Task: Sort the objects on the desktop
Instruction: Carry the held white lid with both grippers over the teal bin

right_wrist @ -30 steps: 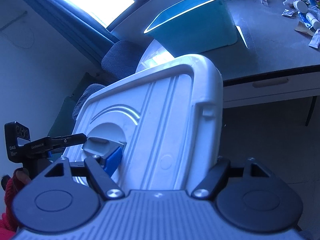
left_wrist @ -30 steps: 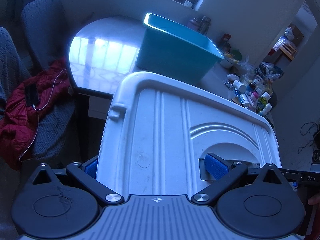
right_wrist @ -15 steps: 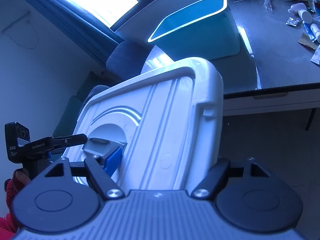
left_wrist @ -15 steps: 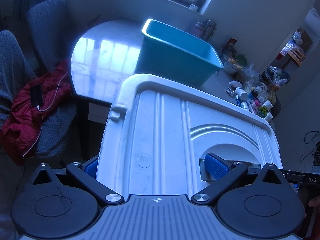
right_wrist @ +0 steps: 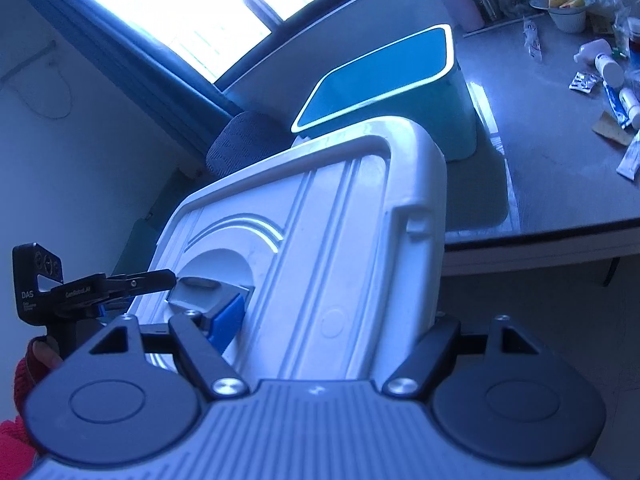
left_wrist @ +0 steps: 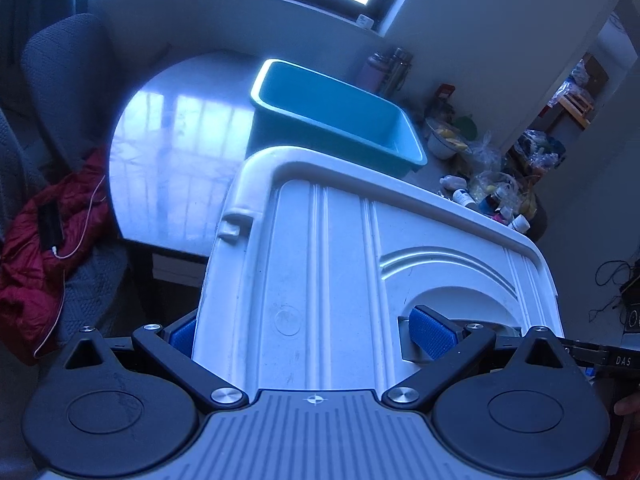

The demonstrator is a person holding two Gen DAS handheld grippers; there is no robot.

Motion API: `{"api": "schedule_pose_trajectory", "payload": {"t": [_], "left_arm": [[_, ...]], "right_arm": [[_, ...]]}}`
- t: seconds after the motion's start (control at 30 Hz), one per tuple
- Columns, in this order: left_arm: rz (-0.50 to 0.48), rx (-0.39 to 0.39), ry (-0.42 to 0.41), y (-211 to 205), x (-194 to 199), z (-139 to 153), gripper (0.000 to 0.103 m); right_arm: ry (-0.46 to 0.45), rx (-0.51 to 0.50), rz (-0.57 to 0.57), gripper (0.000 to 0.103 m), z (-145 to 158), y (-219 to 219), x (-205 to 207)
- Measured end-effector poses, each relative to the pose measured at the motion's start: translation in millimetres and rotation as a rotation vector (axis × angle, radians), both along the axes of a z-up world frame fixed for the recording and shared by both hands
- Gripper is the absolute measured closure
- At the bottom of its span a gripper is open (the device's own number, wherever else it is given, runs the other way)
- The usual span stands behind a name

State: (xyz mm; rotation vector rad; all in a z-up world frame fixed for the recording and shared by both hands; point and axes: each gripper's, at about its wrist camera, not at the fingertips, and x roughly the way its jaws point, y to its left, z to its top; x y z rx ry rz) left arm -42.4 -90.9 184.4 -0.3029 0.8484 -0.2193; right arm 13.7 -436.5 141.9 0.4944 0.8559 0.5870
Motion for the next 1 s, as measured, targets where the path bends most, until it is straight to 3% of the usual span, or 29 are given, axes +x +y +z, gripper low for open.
{"api": "schedule_pose_trajectory", "payload": {"t": [0.63, 1.0], "left_arm": [[0.003, 0.001, -0.009, 31, 80, 14, 0.001], [0.045, 0.004, -0.035, 12, 150, 25, 0.001]], "right_arm": [[0.006, -0.005, -0.002, 0.026, 10, 41, 86], [-0.011, -0.008, 0.032, 0.026, 22, 26, 163]]}}
